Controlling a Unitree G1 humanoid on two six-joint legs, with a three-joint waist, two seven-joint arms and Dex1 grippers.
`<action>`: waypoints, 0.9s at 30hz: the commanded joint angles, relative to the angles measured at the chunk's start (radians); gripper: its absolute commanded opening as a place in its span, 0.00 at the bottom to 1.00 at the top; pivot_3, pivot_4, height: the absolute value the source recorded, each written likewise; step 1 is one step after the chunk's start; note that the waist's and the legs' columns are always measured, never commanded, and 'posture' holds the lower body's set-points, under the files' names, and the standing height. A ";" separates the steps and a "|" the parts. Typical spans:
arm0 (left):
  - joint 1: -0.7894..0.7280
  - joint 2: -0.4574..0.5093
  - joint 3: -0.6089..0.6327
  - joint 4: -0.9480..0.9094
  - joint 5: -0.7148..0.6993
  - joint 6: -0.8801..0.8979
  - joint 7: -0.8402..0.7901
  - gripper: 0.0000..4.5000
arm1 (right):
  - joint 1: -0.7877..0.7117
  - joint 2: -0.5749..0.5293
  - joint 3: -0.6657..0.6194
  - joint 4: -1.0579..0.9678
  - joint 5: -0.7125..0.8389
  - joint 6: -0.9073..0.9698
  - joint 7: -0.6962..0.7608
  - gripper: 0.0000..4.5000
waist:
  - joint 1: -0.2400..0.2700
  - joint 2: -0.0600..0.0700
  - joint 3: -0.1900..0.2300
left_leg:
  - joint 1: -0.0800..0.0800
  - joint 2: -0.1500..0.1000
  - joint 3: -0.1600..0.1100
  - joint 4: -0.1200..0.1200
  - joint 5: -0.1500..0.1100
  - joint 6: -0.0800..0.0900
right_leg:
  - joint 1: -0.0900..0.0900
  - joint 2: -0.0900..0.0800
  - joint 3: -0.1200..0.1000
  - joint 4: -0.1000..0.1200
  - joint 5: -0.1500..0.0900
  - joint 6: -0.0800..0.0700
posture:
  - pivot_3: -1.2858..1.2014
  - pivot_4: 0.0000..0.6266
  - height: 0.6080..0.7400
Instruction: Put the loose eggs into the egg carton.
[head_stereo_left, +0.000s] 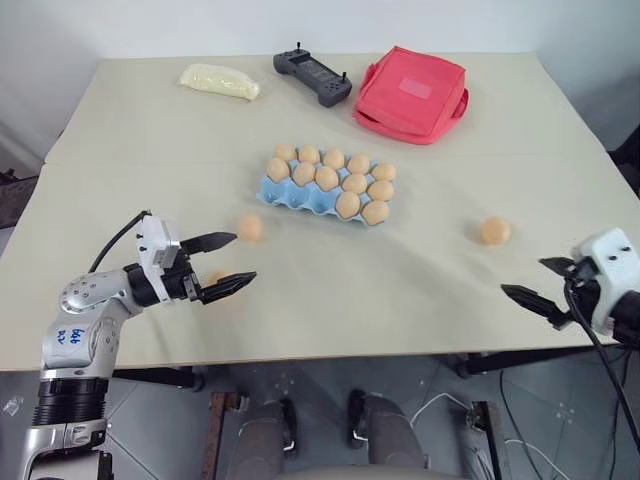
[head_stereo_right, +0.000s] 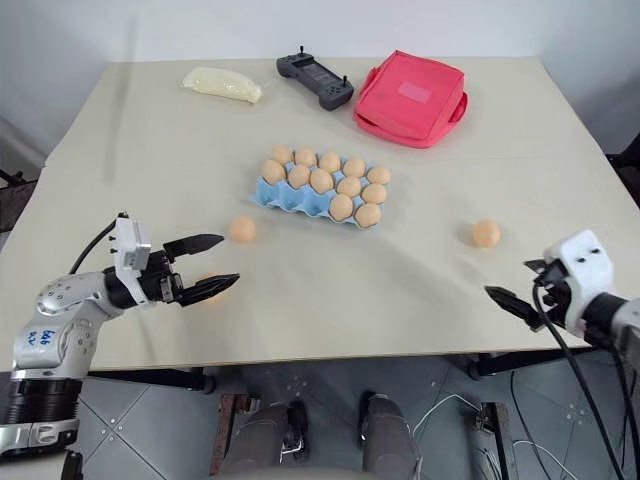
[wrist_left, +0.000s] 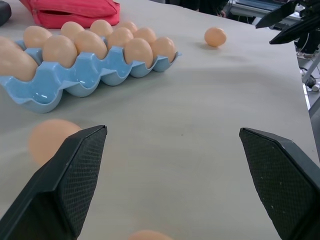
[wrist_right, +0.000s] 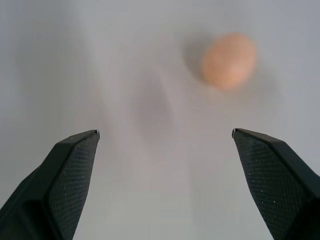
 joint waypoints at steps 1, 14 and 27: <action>-0.024 0.005 -0.001 0.008 0.002 -0.021 -0.016 1.00 | 0.014 0.007 -0.050 -0.017 0.004 -0.020 -0.030 0.99 | -0.001 0.000 0.000 | 0.000 0.000 0.000 0.000 0.000 0.000 | 0.000 0.000 0.000 0.000 0.000 0.000 | 0.52 0.24 1.00; 0.003 0.010 0.024 -0.025 0.001 -0.022 0.010 1.00 | -0.397 0.160 0.134 0.338 -0.066 -0.164 -0.249 0.99 | -0.011 0.000 0.000 | 0.000 0.000 0.001 0.001 0.001 0.001 | -0.001 0.000 0.001 0.001 0.001 0.000 | 0.52 0.24 1.00; 0.064 0.010 0.057 -0.079 -0.008 -0.019 0.051 1.00 | -0.588 0.242 0.271 0.656 -0.150 -0.314 -0.286 0.99 | -0.011 0.000 0.000 | 0.000 -0.001 0.003 0.001 0.004 0.004 | -0.001 -0.001 0.001 0.002 0.001 0.000 | 0.52 0.24 1.00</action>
